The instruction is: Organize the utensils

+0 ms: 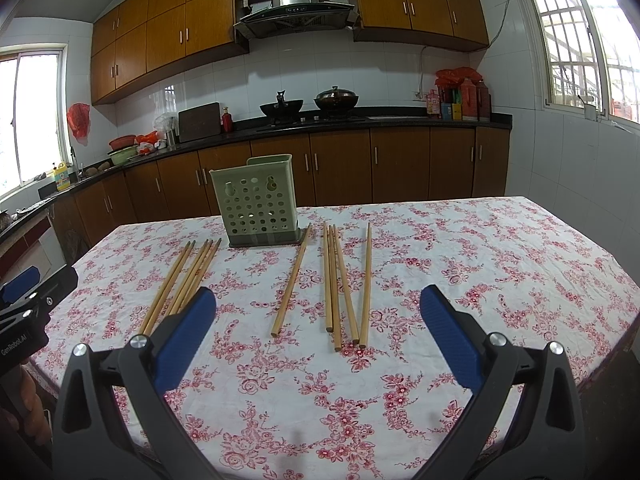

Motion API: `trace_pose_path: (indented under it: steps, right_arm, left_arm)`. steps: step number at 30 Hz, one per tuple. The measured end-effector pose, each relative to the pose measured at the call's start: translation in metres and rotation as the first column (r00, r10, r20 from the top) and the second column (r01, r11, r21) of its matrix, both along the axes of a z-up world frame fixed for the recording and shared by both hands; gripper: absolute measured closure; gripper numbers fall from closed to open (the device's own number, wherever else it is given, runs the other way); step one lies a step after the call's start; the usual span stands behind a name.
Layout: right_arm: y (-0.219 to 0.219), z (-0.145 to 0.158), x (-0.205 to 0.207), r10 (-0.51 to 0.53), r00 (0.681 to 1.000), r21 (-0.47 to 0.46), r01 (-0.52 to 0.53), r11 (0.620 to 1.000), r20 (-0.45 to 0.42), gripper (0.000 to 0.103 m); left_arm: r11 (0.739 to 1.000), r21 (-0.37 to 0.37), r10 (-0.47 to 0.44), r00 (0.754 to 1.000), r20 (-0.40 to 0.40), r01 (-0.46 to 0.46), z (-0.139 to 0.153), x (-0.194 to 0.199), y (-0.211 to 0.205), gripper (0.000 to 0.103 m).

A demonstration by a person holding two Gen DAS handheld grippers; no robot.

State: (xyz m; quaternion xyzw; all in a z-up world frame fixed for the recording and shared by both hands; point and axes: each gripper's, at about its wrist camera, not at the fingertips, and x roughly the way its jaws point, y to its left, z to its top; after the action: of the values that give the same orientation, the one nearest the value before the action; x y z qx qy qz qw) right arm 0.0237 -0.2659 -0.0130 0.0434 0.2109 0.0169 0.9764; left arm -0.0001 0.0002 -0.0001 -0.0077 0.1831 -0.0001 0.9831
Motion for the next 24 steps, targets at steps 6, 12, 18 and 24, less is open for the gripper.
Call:
trace_pose_path:
  steps: [6, 12, 18, 24]
  right_arm:
    - [0.0001, -0.0002, -0.0003, 0.0, 1.0, 0.0, 0.0, 1.0, -0.001, 0.004]
    - [0.0001, -0.0005, -0.0007, 0.0, 1.0, 0.0, 0.0, 1.0, -0.001, 0.004]
    - [-0.0001, -0.0007, -0.0008, 0.0, 1.0, 0.001, 0.0, 1.0, -0.001, 0.004]
    - [-0.0007, -0.001, -0.0007, 0.0, 1.0, 0.001, 0.0, 1.0, -0.001, 0.004]
  left_arm:
    - [1.0, 0.0, 0.0, 1.0, 0.0, 0.0, 0.0, 0.0, 0.0001, 0.002]
    - [1.0, -0.001, 0.0, 1.0, 0.0, 0.0, 0.0, -0.0001, 0.0001, 0.002]
    - [1.0, -0.001, 0.001, 1.0, -0.001, -0.001, 0.0003, -0.0009, 0.0006, 0.002]
    - [1.0, -0.001, 0.0, 1.0, 0.0, 0.0, 0.001, -0.0028, 0.0015, 0.002]
